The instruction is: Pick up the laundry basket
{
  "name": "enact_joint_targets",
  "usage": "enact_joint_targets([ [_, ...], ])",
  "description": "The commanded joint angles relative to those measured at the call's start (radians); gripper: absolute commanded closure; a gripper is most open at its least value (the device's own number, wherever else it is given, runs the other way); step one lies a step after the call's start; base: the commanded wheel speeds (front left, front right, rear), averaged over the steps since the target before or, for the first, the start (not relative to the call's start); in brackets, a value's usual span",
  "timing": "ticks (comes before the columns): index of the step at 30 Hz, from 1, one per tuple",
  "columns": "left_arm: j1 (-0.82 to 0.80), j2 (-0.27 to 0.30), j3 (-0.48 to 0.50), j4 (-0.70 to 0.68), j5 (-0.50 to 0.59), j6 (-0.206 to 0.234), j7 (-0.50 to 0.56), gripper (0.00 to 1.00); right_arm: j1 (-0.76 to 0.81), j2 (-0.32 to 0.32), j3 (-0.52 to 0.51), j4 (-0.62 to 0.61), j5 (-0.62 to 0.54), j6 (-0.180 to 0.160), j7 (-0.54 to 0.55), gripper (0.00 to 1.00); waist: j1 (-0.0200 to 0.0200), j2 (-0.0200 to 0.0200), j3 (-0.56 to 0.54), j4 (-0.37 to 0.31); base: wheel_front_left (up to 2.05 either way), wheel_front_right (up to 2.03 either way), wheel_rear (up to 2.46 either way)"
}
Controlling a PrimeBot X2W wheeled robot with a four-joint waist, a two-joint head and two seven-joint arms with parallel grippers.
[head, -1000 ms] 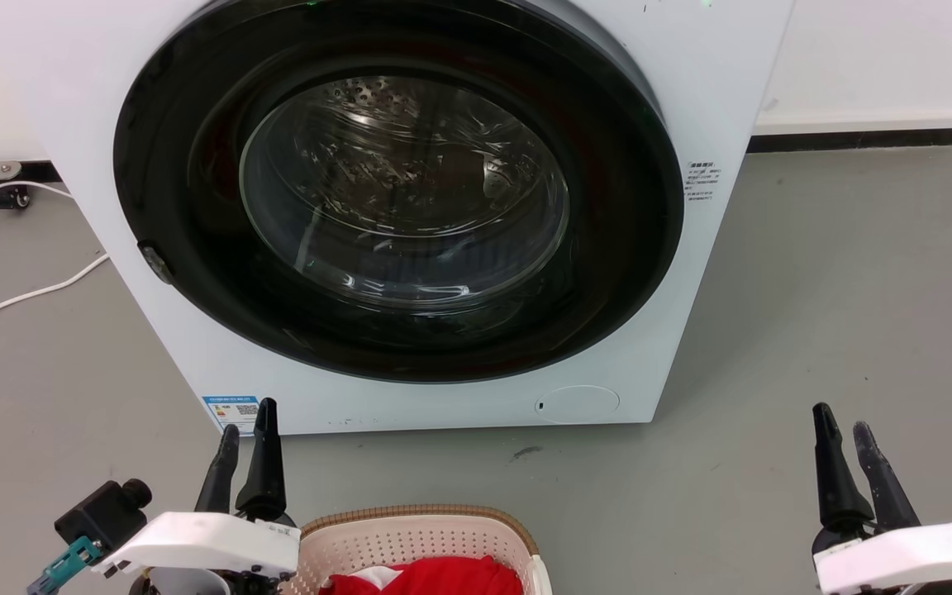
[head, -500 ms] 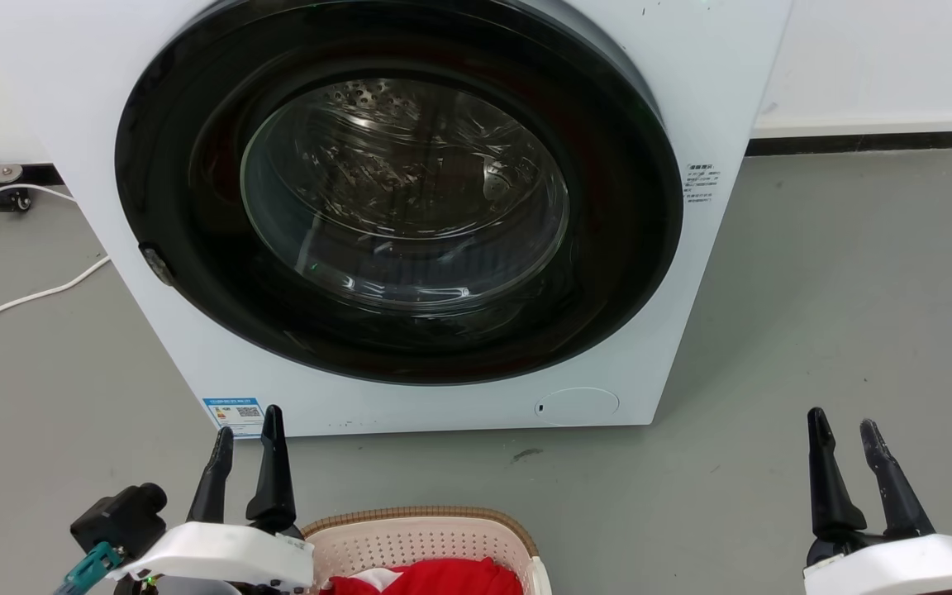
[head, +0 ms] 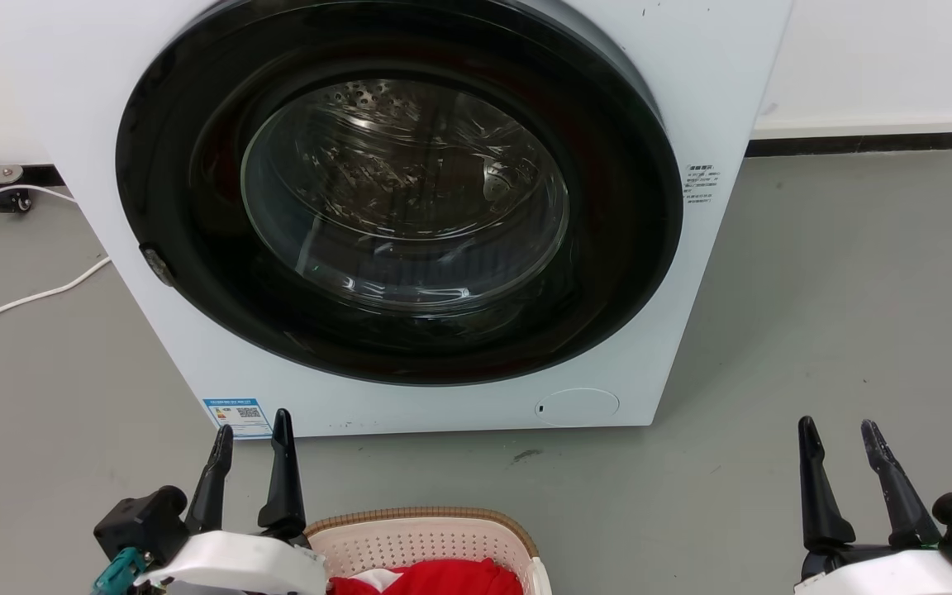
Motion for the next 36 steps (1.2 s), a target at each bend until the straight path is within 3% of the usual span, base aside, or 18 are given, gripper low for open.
enact_joint_targets([
  [1,0.006,0.004,-0.003,-0.015,0.029,0.005,-0.010,0.00,0.006,-0.004,0.002,-0.018,-0.033,0.000,-0.011,0.00,0.0000,0.0000,0.000,0.000,0.00,0.00,0.00],
  [20,0.033,0.004,-0.016,-0.017,0.194,0.018,-0.054,0.00,0.042,-0.004,0.012,-0.049,-0.216,0.000,-0.056,0.00,0.0000,0.0000,-0.002,0.000,0.00,0.00,0.00],
  [36,0.054,0.005,-0.013,-0.024,0.276,0.013,-0.084,0.00,0.067,-0.005,0.011,-0.071,-0.284,0.000,-0.085,0.00,0.0000,0.0000,-0.008,0.002,0.00,0.00,0.00],
])
